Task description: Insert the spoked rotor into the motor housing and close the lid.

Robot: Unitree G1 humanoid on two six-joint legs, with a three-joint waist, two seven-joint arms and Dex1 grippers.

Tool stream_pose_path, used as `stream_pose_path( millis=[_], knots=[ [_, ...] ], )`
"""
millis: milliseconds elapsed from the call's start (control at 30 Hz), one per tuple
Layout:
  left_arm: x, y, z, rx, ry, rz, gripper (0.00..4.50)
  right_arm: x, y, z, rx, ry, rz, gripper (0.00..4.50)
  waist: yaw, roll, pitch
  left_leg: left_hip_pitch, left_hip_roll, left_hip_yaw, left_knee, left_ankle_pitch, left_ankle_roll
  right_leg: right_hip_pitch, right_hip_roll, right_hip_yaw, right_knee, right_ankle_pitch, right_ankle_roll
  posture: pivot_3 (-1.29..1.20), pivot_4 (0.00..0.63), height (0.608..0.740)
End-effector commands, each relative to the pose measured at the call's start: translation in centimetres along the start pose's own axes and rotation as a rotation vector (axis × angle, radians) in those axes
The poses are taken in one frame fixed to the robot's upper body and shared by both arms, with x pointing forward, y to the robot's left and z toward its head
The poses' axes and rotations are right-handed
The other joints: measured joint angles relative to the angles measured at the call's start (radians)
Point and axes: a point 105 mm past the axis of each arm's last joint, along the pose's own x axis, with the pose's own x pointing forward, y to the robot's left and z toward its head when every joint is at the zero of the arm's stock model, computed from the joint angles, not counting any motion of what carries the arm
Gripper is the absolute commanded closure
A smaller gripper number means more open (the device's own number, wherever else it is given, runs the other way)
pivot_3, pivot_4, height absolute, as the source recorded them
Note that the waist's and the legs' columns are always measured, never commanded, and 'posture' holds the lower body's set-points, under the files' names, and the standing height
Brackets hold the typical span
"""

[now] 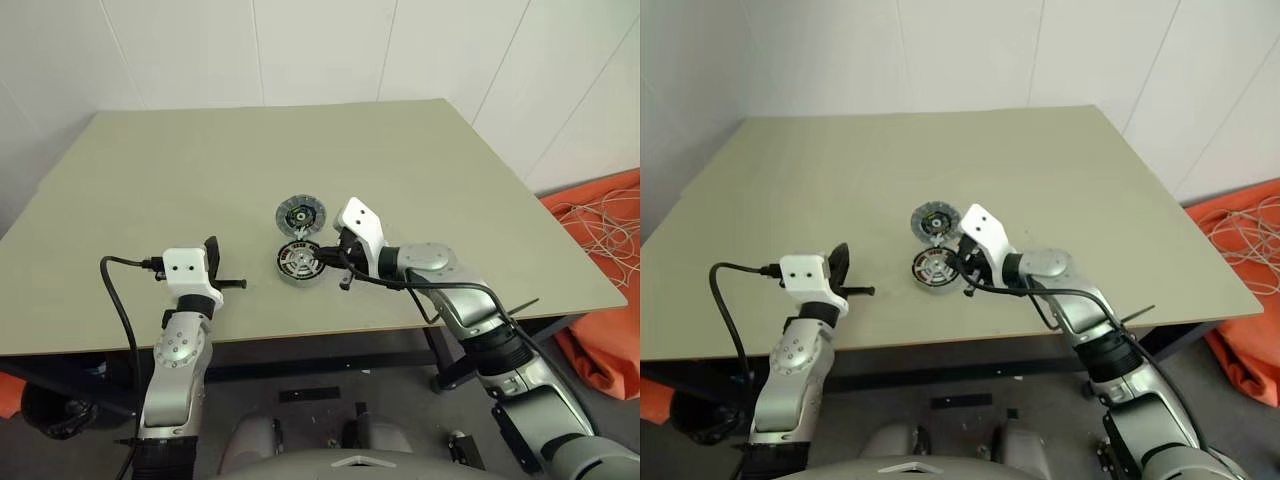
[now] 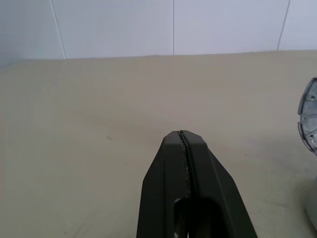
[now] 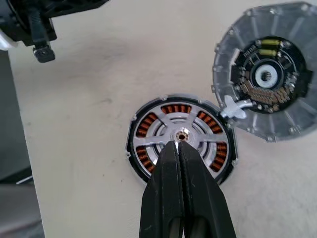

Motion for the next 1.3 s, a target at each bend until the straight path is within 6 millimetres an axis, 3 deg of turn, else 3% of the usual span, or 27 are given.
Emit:
stream_pose_path(
  millis=[33, 133, 233, 567, 900, 1300],
  knots=[
    [0.1, 0.1, 1.2, 0.008, -0.048, 0.014, 4.49, 0.3, -0.3, 1.4, -0.136, 0.022, 0.059, 4.50, 0.001, 0.000, 0.000, -0.001, 0.000, 0.000, 0.000, 0.000, 0.000, -0.001, 0.000, -0.001, 0.000, 0.000, 0.000, 0.00, 0.000, 0.740],
    [0.2, 0.0, 1.0, 0.008, -0.041, 0.016, 4.49, 0.5, -0.5, 1.6, -0.188, 0.054, 0.100, 4.50, 0.004, 0.000, 0.000, -0.003, 0.001, 0.000, 0.000, 0.003, 0.004, -0.002, 0.000, -0.002, 0.000, 0.001, -0.001, 0.00, 0.000, 0.740],
    [0.3, -0.2, 0.5, 0.003, -0.025, 0.014, 4.50, 0.5, -0.6, 1.9, -0.253, 0.092, 0.161, 3.92, 0.006, 0.000, 0.000, -0.004, 0.001, 0.000, 0.001, 0.003, 0.005, -0.003, 0.000, -0.003, 0.000, 0.001, -0.002, 0.00, 0.000, 0.740],
    [0.4, -0.4, -0.4, -0.010, 0.002, 0.012, 4.50, -0.4, -2.0, 1.2, -0.473, 0.250, 0.278, 0.58, 0.007, 0.000, 0.000, -0.007, 0.003, -0.001, 0.003, 0.004, 0.007, -0.005, 0.000, -0.007, 0.001, 0.002, -0.004, 0.00, 0.000, 0.740],
    [0.6, -1.0, -1.1, -0.015, 0.017, -0.002, 4.50, -1.7, -1.5, 1.2, -0.801, 0.384, 0.541, 0.58, 0.008, 0.000, 0.000, -0.008, 0.006, -0.001, 0.004, 0.004, 0.010, -0.005, 0.000, -0.011, 0.001, 0.003, -0.006, 0.00, 0.000, 0.740],
    [0.5, -1.4, -1.6, -0.025, 0.034, -0.018, 4.50, 0.8, -1.4, 1.4, -0.879, 0.376, 0.569, 0.58, 0.008, 0.000, 0.000, -0.009, 0.007, -0.001, 0.005, 0.006, 0.011, -0.008, 0.000, -0.014, 0.003, 0.004, -0.009, 0.00, 0.000, 0.740]
  ],
)
